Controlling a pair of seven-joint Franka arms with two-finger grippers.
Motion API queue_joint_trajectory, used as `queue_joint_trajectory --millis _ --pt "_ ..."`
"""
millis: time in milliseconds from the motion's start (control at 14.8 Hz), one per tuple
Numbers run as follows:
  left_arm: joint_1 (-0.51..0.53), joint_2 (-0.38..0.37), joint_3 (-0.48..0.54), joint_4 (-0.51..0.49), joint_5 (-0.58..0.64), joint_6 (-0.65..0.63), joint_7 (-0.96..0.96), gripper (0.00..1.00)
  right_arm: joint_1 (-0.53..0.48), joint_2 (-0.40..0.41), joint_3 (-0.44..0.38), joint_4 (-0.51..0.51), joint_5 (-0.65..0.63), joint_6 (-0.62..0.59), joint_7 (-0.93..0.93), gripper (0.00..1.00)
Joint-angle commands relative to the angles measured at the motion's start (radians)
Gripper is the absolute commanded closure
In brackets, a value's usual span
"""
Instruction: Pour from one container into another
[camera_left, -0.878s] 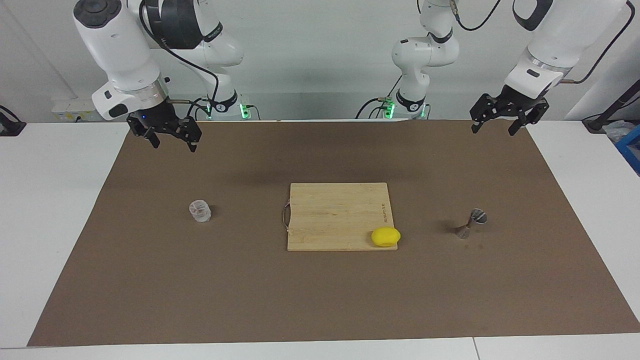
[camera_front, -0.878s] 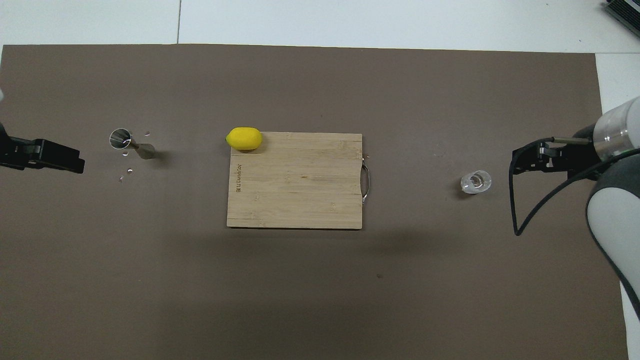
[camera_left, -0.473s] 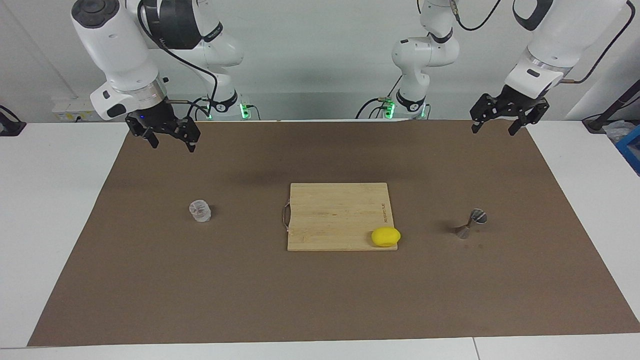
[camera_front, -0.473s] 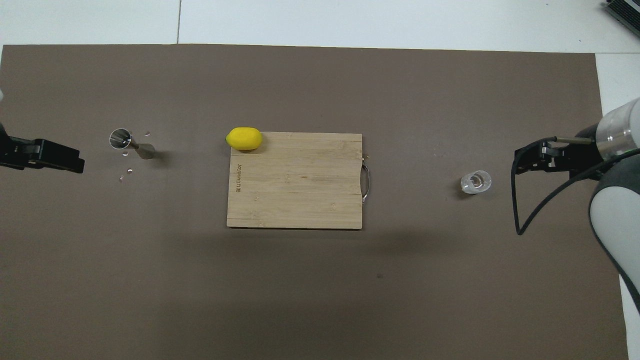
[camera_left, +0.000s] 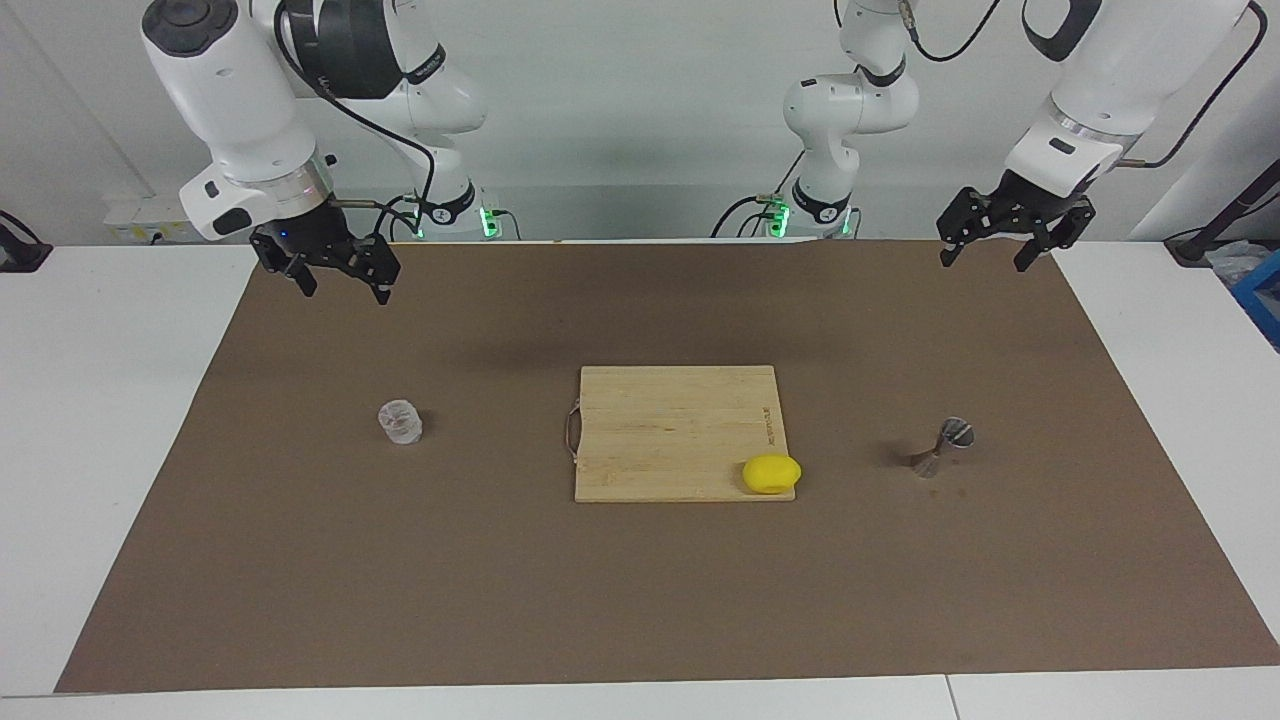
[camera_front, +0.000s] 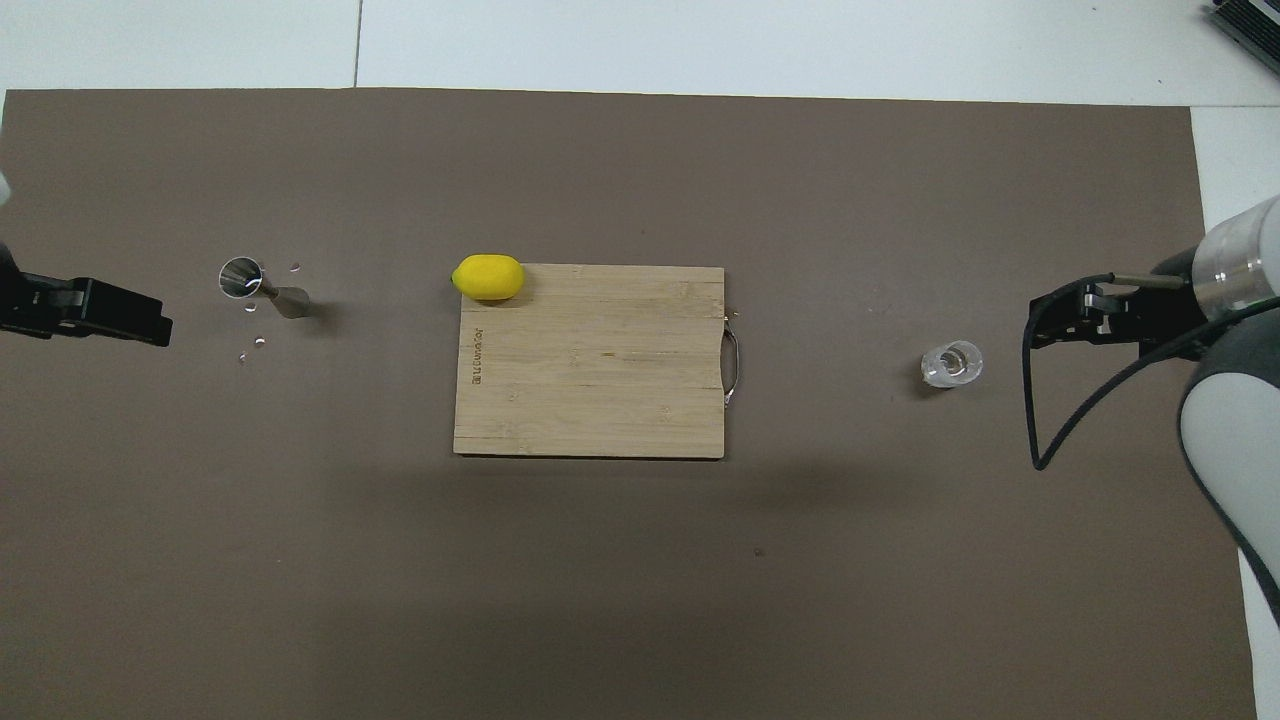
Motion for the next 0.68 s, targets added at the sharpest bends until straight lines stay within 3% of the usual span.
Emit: queue_joint_trajectory --millis 0,338,608 --pt "-0.018 0.006 0.011 -0.015 0.009 0.023 0.009 0.0 -0.012 -0.013 0.005 -0.006 0.001 -0.014 -0.022 0.0" --pt "0.03 0.081 0.039 0.005 -0.066 -0.061 0.005 0.0 -0.012 -0.013 0.004 -0.006 0.001 -0.014 -0.022 0.0" --pt "0.056 0.162 0.186 0.005 -0.209 -0.083 -0.049 0.0 -0.012 -0.013 0.004 -0.006 0.001 -0.014 -0.021 0.0"
